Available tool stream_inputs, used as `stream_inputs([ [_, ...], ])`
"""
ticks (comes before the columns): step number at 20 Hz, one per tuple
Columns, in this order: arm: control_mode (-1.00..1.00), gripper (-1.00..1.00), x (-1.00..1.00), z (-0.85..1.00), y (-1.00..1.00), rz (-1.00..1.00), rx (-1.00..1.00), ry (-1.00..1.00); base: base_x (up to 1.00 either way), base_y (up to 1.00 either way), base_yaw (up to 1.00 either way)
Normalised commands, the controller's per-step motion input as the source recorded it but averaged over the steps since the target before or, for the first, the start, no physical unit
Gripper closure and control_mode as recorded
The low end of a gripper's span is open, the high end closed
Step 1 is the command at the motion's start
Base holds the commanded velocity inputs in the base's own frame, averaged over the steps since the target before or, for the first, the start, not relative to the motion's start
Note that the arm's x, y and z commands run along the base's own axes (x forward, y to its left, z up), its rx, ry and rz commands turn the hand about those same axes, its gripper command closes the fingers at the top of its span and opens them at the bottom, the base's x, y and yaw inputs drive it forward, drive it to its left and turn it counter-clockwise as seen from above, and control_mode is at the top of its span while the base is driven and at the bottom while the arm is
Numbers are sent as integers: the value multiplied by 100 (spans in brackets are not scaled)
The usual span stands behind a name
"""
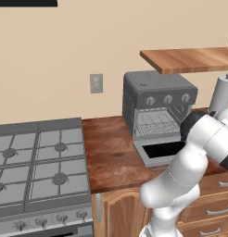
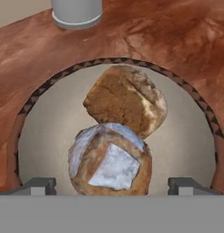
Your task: Pick up the heated bread from the toaster oven and place it in the bowl. Then move the bread bowl to the dining counter.
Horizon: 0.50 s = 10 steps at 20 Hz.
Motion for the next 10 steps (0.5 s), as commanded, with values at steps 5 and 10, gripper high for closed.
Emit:
stream_inputs([
  [5, -100, -100, -55, 29, -3, -9, 13, 2, 0, 0, 0],
  [10, -100, -100, -12, 3, -31, -15, 33, 1, 0, 0, 0],
])
